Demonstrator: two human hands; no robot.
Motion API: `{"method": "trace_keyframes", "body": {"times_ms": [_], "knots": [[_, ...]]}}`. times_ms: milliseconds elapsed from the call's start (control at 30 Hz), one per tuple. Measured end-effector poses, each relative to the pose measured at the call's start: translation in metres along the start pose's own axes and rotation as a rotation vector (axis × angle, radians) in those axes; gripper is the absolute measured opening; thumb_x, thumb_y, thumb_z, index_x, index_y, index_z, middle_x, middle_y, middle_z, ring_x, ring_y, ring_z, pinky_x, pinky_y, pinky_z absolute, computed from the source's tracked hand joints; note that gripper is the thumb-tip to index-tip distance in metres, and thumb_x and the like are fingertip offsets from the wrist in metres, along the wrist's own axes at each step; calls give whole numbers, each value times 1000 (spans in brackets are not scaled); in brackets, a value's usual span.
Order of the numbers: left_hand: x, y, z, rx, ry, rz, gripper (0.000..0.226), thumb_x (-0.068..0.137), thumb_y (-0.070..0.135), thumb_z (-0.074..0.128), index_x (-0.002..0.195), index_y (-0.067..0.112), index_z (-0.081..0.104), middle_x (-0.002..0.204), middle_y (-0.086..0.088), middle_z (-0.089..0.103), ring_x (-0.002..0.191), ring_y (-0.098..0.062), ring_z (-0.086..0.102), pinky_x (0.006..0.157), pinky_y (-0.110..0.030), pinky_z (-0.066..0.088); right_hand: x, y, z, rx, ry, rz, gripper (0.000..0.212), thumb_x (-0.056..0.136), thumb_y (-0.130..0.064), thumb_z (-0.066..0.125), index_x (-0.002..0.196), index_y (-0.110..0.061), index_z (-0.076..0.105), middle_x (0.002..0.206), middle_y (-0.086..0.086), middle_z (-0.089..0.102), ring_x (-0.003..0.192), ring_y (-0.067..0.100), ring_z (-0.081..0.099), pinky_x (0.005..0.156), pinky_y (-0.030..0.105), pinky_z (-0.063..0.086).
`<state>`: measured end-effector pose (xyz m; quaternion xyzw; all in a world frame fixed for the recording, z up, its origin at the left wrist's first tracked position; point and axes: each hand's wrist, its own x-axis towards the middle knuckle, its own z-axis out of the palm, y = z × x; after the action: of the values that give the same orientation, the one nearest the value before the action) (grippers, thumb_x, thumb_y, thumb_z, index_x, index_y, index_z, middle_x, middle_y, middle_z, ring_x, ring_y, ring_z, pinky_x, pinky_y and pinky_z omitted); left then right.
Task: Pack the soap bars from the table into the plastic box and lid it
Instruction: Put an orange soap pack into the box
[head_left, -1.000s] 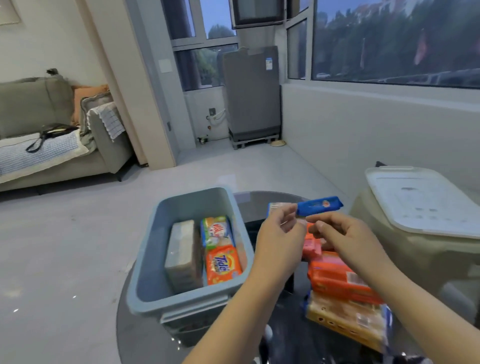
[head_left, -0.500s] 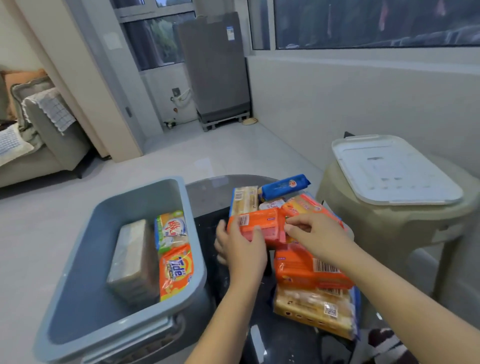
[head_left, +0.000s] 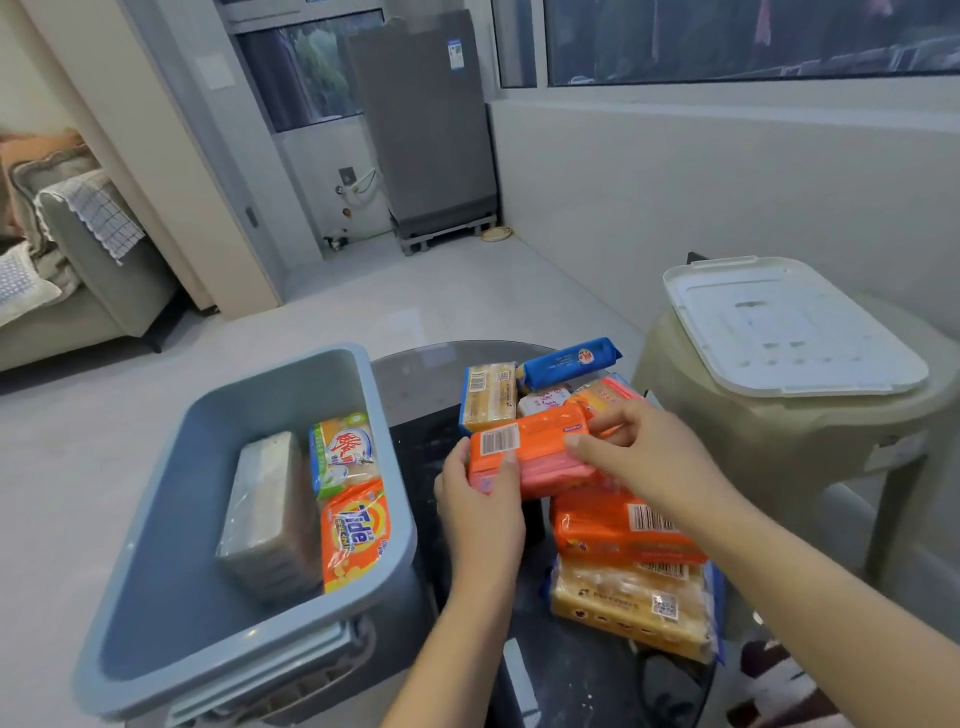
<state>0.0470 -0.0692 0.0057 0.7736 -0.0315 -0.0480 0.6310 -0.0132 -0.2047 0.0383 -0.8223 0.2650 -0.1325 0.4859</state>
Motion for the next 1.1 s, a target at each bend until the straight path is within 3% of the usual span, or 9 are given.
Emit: {"method": "trace_keyframes", "body": {"times_ms": [133,333,433,567,667,800,900,967,1100], "knots": [[-23,5,2,8,-95,37,52,88,31,60,137,26,44,132,2,50,122,-15,49,103,-41,44,-14,7,-27,94,-8,77,35,71,-46,72,96,-32,52,80,-4,70,61,7,67,56,25,48],[-42,16,7,-73,-211,-3,41,89,25,60,127,36,50,128,3,54,112,-17,58,88,-40,56,-22,22,-49,62,-99,139,48,84,-37,62,128,-21,50,89,0,71,74,18,71,61,26,56],[-47,14,10,-52,-222,-9,42,89,28,61,128,36,50,130,2,53,117,-18,55,93,-43,52,-23,28,-52,16,-118,163,55,86,-37,59,136,-19,44,94,-3,66,60,5,64,45,13,45],[-46,15,12,-28,-235,-93,44,88,34,60,131,30,51,129,0,54,114,-19,57,94,-44,52,-23,32,-52,-102,-151,124,56,87,-42,55,137,-21,43,117,0,62,80,5,62,60,17,45],[-49,18,13,10,-306,-198,43,91,39,53,132,25,50,121,1,61,106,-17,61,93,-43,51,-22,30,-51,-104,-168,143,58,88,-43,53,140,-22,37,122,2,59,84,10,62,72,27,53],[-53,21,13,9,-316,-209,40,94,39,48,131,26,51,119,2,63,106,-17,61,93,-41,51,-24,31,-50,15,-190,165,51,85,-41,59,131,-23,45,111,-1,63,81,11,68,67,30,58],[-55,25,11,-102,-318,-160,42,92,34,54,133,32,50,122,3,63,108,-17,61,93,-43,53,-29,31,-50,163,-158,150,28,82,-36,65,108,-28,58,96,-5,66,73,11,70,55,25,57],[-57,28,10,-174,-303,-101,46,88,31,61,133,37,50,122,5,61,108,-16,62,91,-43,54,-32,27,-49,194,-125,111,17,80,-37,67,93,-34,57,92,-8,66,70,9,70,53,22,55],[-59,39,1,-354,-242,-51,55,77,30,73,127,32,50,118,3,63,99,-16,68,75,-32,58,-39,13,-49,257,-43,32,33,75,-42,70,103,-28,59,94,-6,67,72,11,71,53,23,55]]}}
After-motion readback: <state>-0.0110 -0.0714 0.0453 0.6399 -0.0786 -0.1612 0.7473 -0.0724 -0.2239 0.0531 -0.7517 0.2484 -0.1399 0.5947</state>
